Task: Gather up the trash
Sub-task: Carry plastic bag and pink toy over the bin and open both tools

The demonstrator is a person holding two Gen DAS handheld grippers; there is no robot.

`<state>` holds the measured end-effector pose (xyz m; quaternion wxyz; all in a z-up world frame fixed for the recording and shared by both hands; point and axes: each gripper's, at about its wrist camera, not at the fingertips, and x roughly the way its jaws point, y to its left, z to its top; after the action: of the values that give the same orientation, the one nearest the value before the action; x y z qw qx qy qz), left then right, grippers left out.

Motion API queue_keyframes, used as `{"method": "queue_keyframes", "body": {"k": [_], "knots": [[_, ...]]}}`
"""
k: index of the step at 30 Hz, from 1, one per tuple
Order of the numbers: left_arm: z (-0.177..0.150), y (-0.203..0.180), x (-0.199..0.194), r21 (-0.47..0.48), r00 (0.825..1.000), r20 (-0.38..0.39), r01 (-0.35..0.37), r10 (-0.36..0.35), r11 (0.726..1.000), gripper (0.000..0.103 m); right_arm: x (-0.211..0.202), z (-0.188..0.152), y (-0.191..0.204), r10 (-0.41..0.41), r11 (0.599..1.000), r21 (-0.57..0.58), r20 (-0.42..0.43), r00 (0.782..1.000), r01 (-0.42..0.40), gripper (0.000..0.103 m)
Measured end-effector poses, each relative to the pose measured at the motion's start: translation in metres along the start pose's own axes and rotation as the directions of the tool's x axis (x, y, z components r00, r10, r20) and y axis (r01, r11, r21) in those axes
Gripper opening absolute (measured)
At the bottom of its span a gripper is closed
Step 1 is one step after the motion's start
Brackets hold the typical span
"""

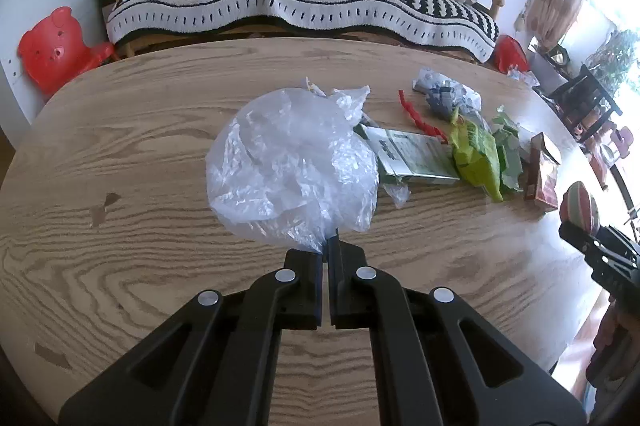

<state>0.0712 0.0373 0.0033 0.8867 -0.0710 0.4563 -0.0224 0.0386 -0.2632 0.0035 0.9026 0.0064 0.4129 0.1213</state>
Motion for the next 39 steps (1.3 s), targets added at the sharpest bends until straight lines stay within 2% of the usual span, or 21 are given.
{"method": "queue_keyframes", "body": {"k": [2, 6, 9, 12, 14, 15, 16, 18, 19, 21, 22, 24, 25, 27, 29, 30, 32, 33, 39], "knots": [[-0.001, -0.017, -0.010, 0.016, 0.999, 0.007, 0.051, -0.051, 0.999, 0.001, -0.008, 0.000, -0.007, -0.016, 1.000, 0.013, 0.028, 0.999, 0.016, 0.048], [0.000, -0.076, -0.033, 0.139, 0.987, 0.031, 0.151, -0.157, 0.979, 0.001, -0.045, -0.004, -0.040, -0.075, 0.995, 0.073, 0.090, 0.993, 0.068, 0.048], [0.000, -0.127, -0.046, 0.215, 0.964, 0.023, 0.255, -0.266, 0.943, 0.001, -0.091, -0.017, -0.081, -0.160, 0.981, 0.132, 0.136, 0.978, 0.142, 0.048], [-0.005, -0.183, -0.060, 0.290, 0.925, -0.007, 0.367, -0.381, 0.884, 0.001, -0.131, -0.034, -0.122, -0.236, 0.959, 0.193, 0.154, 0.960, 0.205, 0.048], [-0.016, -0.227, -0.071, 0.349, 0.887, -0.049, 0.446, -0.459, 0.824, 0.001, -0.155, -0.051, -0.148, -0.281, 0.940, 0.241, 0.150, 0.948, 0.240, 0.048], [-0.021, -0.241, -0.075, 0.368, 0.874, -0.066, 0.469, -0.481, 0.803, 0.001, -0.167, -0.062, -0.161, -0.303, 0.929, 0.267, 0.145, 0.942, 0.258, 0.048], [-0.032, -0.263, -0.080, 0.398, 0.855, -0.096, 0.502, -0.509, 0.768, 0.001, -0.177, -0.072, -0.173, -0.322, 0.917, 0.290, 0.139, 0.937, 0.273, 0.048], [-0.051, -0.293, -0.080, 0.431, 0.832, -0.154, 0.542, -0.533, 0.721, 0.001, -0.193, -0.096, -0.193, -0.349, 0.895, 0.338, 0.124, 0.929, 0.291, 0.048], [-0.069, -0.312, -0.076, 0.455, 0.824, -0.199, 0.558, -0.531, 0.694, 0.001, -0.198, -0.107, -0.200, -0.354, 0.886, 0.358, 0.115, 0.928, 0.294, 0.048], [-0.097, -0.336, -0.064, 0.487, 0.817, -0.271, 0.572, -0.508, 0.660, 0.001, -0.201, -0.135, -0.216, -0.356, 0.865, 0.406, 0.083, 0.931, 0.295, 0.048], [-0.121, -0.351, -0.050, 0.492, 0.808, -0.337, 0.589, -0.483, 0.641, 0.001, -0.200, -0.146, -0.222, -0.348, 0.858, 0.425, 0.069, 0.935, 0.288, 0.048], [-0.154, -0.369, -0.024, 0.496, 0.791, -0.432, 0.609, -0.433, 0.618, 0.001, -0.187, -0.179, -0.237, -0.311, 0.834, 0.485, 0.018, 0.950, 0.264, 0.048], [-0.166, -0.375, -0.012, 0.504, 0.788, -0.462, 0.610, -0.406, 0.612, 0.001, -0.180, -0.192, -0.242, -0.294, 0.824, 0.506, -0.003, 0.956, 0.255, 0.048], [-0.195, -0.387, 0.017, 0.517, 0.784, -0.521, 0.604, -0.337, 0.607, 0.001, -0.157, -0.227, -0.255, -0.228, 0.791, 0.570, -0.065, 0.971, 0.224, 0.048], [-0.213, -0.396, 0.037, 0.539, 0.787, -0.549, 0.591, -0.282, 0.600, 0.001, -0.134, -0.250, -0.262, -0.178, 0.762, 0.612, -0.115, 0.977, 0.210, 0.048], [-0.223, -0.400, 0.048, 0.538, 0.780, -0.572, 0.591, -0.255, 0.601, 0.001, -0.123, -0.262, -0.264, -0.154, 0.748, 0.631, -0.139, 0.978, 0.207, 0.048], [-0.232, -0.404, 0.060, 0.516, 0.762, -0.604, 0.597, -0.233, 0.614, 0.001, -0.107, -0.277, -0.266, -0.118, 0.727, 0.656, -0.169, 0.979, 0.201, 0.048], [-0.234, -0.405, 0.063, 0.513, 0.758, -0.611, 0.598, -0.228, 0.616, 0.001, -0.102, -0.281, -0.265, -0.107, 0.721, 0.664, -0.177, 0.978, 0.199, 0.048], [-0.235, -0.417, 0.074, 0.525, 0.759, -0.618, 0.592, -0.205, 0.611, 0.001, -0.088, -0.289, -0.265, -0.065, 0.715, 0.677, -0.187, 0.980, 0.177, 0.047]]}}
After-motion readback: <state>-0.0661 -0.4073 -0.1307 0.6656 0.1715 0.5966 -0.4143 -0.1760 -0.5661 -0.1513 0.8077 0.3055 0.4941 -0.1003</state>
